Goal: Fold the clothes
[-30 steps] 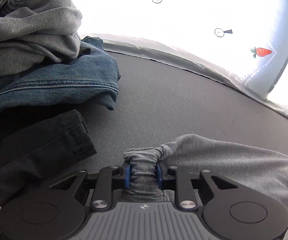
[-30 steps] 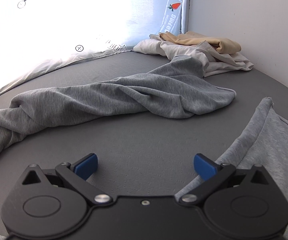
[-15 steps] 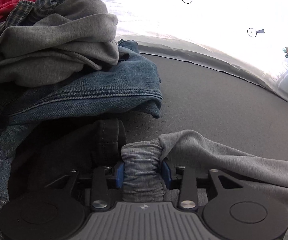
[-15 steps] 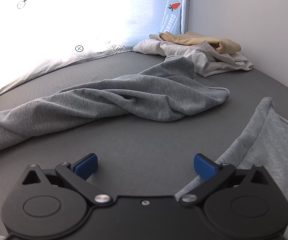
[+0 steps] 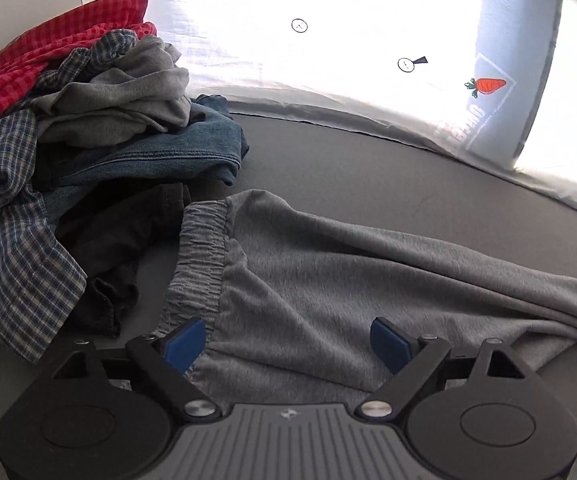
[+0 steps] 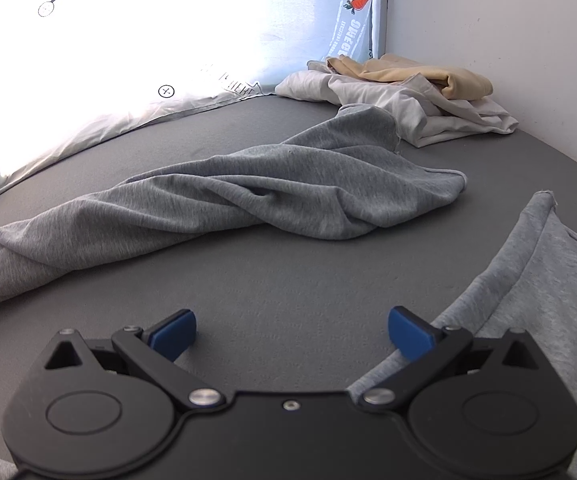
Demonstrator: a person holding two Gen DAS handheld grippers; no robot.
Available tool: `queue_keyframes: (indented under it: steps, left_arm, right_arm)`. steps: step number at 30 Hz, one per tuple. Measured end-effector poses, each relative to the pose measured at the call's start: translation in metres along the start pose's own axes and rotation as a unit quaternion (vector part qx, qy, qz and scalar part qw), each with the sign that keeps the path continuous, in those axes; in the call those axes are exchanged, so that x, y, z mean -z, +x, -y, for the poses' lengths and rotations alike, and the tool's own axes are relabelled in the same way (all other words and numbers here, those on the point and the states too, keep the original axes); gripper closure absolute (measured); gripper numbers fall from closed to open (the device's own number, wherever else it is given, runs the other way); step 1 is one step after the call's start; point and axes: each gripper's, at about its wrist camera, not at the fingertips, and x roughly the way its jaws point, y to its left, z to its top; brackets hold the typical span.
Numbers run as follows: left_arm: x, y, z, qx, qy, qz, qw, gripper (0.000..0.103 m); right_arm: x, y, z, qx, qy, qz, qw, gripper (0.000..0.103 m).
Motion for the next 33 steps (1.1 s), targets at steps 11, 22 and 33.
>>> queue_keyframes:
  steps: [11,22,33]
  left_arm:
    - [0.072,0.009,0.04,-0.01,-0.008,-0.087,0.9962,0.0]
    - [0.071,0.013,0.044,-0.025,-0.035,-0.075,0.9963,0.0]
    - [0.033,0.04,0.04,0.005,0.005,-0.177,0.9843,0.0]
  right_arm:
    - [-0.028,0.004,0.112,-0.199,0.21,-0.072,0.954,0.036]
    - [-0.075,0.052,0.167,-0.143,0.293,-0.074,0.942,0.066]
    - [-0.092,0.092,0.178,-0.135,0.365,-0.114,0.914,0.097]
